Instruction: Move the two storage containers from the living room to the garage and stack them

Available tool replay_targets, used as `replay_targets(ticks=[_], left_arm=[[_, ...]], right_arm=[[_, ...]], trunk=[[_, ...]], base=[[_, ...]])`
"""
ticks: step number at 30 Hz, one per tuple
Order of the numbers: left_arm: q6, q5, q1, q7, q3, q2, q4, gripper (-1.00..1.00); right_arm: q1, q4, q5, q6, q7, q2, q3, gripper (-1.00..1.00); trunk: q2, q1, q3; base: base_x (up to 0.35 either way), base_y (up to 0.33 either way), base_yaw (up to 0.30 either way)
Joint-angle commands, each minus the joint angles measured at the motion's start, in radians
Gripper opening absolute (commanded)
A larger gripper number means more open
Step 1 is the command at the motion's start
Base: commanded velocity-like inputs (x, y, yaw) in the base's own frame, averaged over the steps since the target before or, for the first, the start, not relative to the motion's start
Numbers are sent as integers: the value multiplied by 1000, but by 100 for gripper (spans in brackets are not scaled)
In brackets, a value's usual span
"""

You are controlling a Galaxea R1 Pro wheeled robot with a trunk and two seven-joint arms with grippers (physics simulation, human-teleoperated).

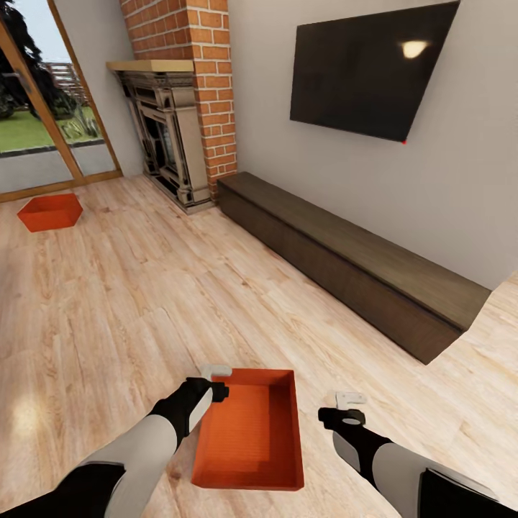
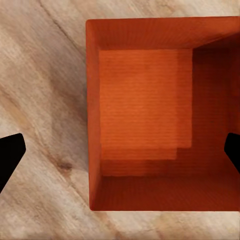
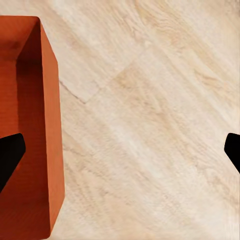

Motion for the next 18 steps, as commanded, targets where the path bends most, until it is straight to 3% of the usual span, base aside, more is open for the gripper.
replay_targets(ticks=[1,3,6,10,18], left_arm=[[6,-4,0,1,1,0,-1,100],[5,-5,0,1,1,0,0,100],[3,-4,0,0,-3,0,12,100],[-23,-6,0,-2,-5,40,86,100],[-93,-7,0,-3,-6,63,109,100]], right_arm=[[0,-1,-9,-4,-3,0,9,100],[0,-2,-7,-5,-3,2,11,100],[0,-1,-4,-2,-1,29,15,100],[0,0,-1,6,-2,84,16,100],[0,0,-1,7,-2,100,14,100]], trunk=[[0,0,-1],[0,0,-1],[0,0,-1],[0,0,-1],[0,0,-1]], base=[[0,0,-8],[0,0,-5],[0,0,-1],[0,0,0],[0,0,0]])
